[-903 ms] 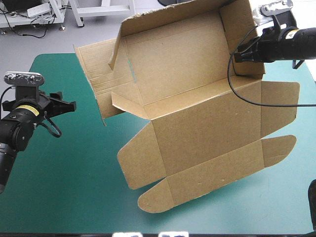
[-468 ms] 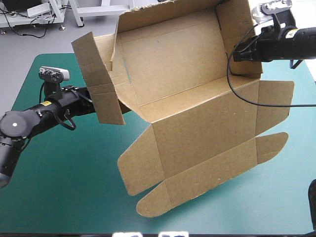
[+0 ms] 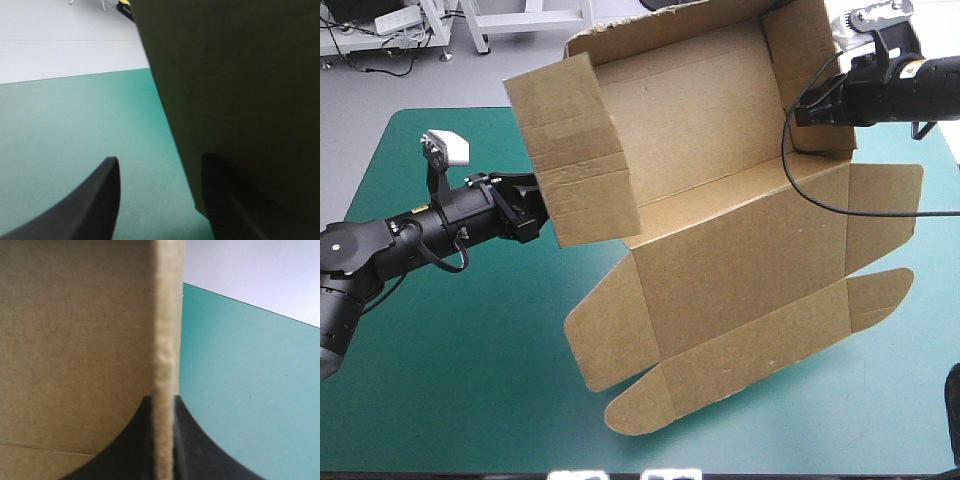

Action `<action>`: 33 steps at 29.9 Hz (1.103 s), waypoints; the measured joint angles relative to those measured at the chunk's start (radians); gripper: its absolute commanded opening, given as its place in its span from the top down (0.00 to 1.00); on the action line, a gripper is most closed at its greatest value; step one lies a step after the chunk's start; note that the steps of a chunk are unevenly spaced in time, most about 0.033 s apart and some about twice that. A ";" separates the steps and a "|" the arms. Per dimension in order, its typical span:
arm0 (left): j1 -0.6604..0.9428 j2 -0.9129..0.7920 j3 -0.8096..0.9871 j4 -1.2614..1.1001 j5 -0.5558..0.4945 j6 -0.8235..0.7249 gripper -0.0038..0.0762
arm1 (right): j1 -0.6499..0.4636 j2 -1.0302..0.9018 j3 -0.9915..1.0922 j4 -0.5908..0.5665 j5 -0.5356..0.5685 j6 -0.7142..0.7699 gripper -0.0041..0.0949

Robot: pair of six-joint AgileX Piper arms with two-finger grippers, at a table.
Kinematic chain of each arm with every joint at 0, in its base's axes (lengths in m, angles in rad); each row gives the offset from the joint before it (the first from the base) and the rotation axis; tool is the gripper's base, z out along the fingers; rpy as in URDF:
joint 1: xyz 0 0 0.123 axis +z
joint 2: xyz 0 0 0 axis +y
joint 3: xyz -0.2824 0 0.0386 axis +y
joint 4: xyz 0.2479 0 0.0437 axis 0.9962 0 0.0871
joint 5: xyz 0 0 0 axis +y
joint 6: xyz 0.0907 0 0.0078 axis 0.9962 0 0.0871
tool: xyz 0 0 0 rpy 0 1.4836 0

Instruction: Fold the box

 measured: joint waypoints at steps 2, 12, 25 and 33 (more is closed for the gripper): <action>0.000 0.000 0.000 -0.029 0.022 0.012 0.43 | 0.000 0.000 0.000 -0.003 0.000 0.000 0.98; 0.000 0.000 0.000 -0.150 0.078 0.072 0.43 | 0.065 0.030 0.000 -0.045 0.000 0.004 0.98; 0.000 0.000 -0.001 -0.188 0.075 0.096 0.43 | 0.128 0.051 0.000 -0.137 -0.001 0.044 0.98; 0.000 0.000 -0.001 -0.151 -0.015 0.090 0.43 | 0.155 0.052 0.000 -0.157 -0.024 0.075 0.98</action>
